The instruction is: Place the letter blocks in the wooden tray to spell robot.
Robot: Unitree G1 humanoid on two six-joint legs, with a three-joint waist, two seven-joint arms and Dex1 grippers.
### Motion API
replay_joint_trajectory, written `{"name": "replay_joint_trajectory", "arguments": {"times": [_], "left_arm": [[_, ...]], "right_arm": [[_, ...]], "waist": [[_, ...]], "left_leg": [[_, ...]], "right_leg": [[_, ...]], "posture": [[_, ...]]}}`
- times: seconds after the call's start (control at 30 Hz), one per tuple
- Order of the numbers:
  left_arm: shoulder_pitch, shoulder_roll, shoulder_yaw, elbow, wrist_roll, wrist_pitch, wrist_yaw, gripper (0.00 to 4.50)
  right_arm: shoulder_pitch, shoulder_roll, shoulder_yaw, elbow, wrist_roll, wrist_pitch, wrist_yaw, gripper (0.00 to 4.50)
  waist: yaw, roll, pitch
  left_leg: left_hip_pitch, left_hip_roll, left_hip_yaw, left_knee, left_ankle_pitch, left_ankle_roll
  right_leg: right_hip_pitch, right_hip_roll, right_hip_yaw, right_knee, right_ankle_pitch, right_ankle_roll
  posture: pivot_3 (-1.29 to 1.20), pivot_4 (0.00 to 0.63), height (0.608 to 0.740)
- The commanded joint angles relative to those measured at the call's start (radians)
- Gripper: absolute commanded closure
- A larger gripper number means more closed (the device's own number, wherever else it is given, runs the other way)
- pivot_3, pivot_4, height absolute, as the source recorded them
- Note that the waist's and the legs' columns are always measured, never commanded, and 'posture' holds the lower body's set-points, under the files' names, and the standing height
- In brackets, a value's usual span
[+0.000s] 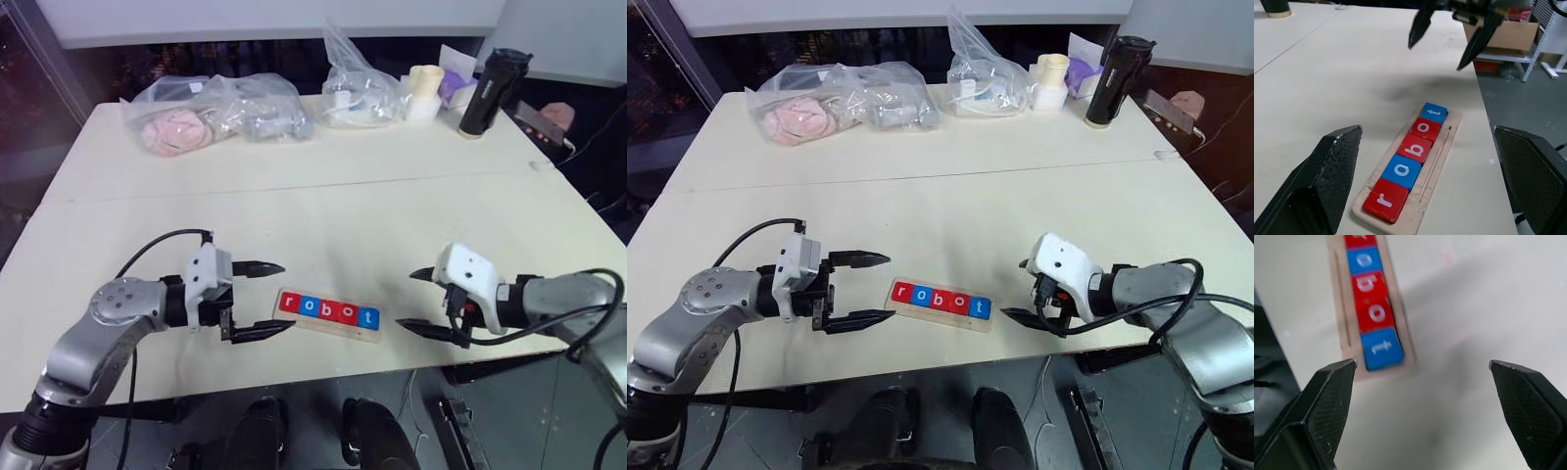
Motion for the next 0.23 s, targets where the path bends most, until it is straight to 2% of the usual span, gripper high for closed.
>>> {"name": "replay_joint_trajectory", "arguments": {"times": [0.03,0.23], "left_arm": [[-0.010,0.011,0.027,-0.012,-0.022,0.016,0.000,0.00],[0.016,0.045,0.053,-0.028,-0.036,0.050,-0.005,0.00]], "right_arm": [[0.026,0.015,-0.001,-0.024,-0.001,-0.036,-0.030,0.02],[0.083,0.001,-0.058,-0.060,0.060,-0.025,-0.024,0.02]], "waist": [[0.000,0.000,0.000],[0.001,0.000,0.000]], "left_leg": [[0.000,0.000,0.000,0.000,0.000,0.000],[0.000,0.000,0.000,0.000,0.000,0.000]], "right_leg": [[0.000,0.000,0.000,0.000,0.000,0.000],[0.000,0.000,0.000,0.000,0.000,0.000]], "posture": [[0.00,0.150,0.740],[0.00,0.150,0.740]]}}
